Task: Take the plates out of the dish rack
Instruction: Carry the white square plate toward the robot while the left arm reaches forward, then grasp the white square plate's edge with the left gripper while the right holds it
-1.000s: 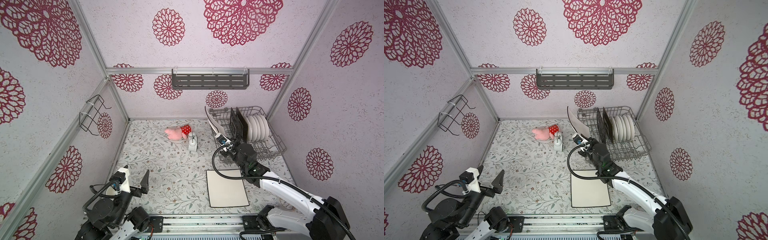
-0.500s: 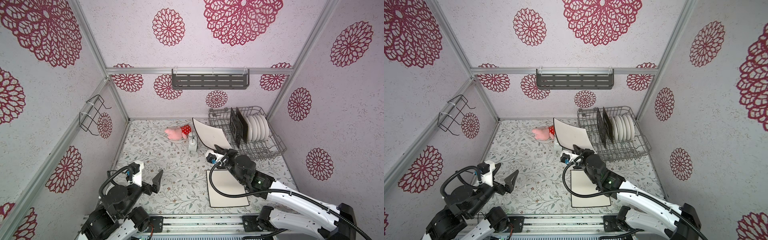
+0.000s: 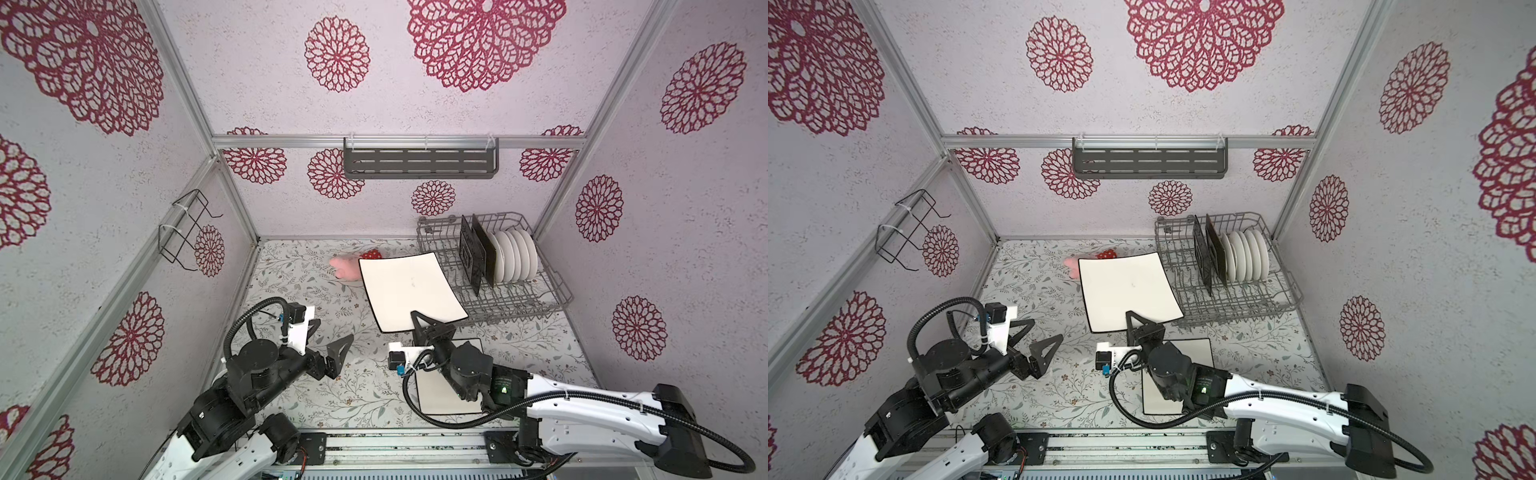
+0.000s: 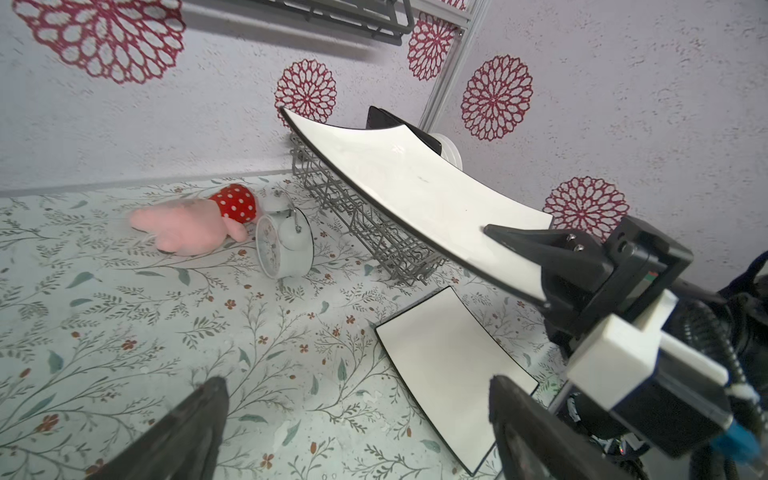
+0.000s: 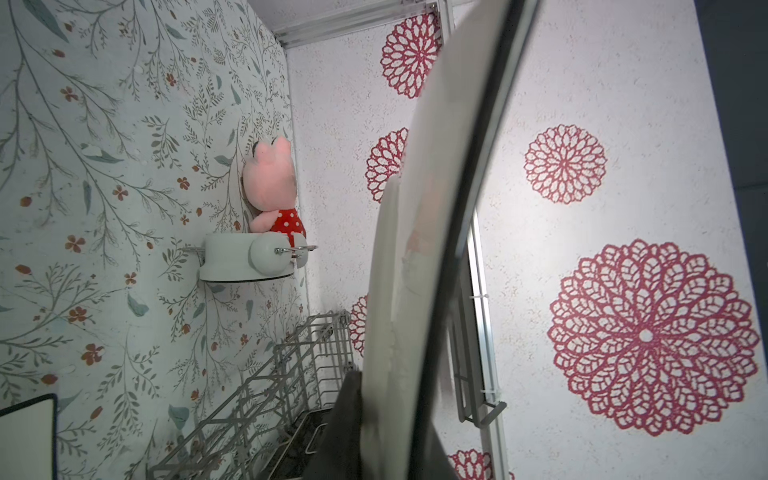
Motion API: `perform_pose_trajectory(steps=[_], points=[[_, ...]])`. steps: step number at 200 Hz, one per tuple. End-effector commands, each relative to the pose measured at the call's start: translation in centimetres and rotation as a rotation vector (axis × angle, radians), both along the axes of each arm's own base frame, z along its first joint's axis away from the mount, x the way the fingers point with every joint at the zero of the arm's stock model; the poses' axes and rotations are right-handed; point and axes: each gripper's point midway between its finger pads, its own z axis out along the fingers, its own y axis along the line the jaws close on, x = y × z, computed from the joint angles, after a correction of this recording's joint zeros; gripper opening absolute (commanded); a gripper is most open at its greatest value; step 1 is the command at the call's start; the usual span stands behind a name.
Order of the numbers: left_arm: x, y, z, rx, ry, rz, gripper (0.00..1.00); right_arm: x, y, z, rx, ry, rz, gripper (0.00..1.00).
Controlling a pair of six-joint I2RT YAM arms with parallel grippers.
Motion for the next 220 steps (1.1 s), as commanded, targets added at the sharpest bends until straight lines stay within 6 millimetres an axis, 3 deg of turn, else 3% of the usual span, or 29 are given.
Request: perform_pose_trajectory(steps=[1, 53, 96, 154, 195, 212, 220], points=[[-0.1, -1.0, 1.9, -0.097, 0.006, -0.037, 1.00, 0.0, -2.1, 7.1, 0.197, -0.156, -0.129, 0.00], [0.9, -2.2, 0.7, -0.158, 0.106, -0.076, 0.98, -1.8, -0.7, 6.5, 0.217, -0.196, -0.140, 0.00], [2.6, -3.4, -1.3, -0.218, 0.238, -0.113, 0.89, -3.4, 0.0, 6.6, 0.215, -0.244, -0.158, 0.00], [3.3, -3.0, -0.9, -0.282, 0.253, -0.132, 0.81, -4.6, 1.0, 6.2, 0.196, -0.259, -0.151, 0.00], [3.4, -3.7, -1.2, -0.319, 0.277, -0.179, 0.63, -5.3, 1.3, 6.5, 0.184, -0.286, -0.156, 0.00], [3.5, -3.9, -1.3, -0.324, 0.285, -0.190, 0.38, -5.7, 1.4, 6.6, 0.177, -0.297, -0.158, 0.00], [3.6, -3.9, -1.3, -0.325, 0.282, -0.187, 0.36, -5.8, 1.4, 6.7, 0.177, -0.299, -0.159, 0.00]])
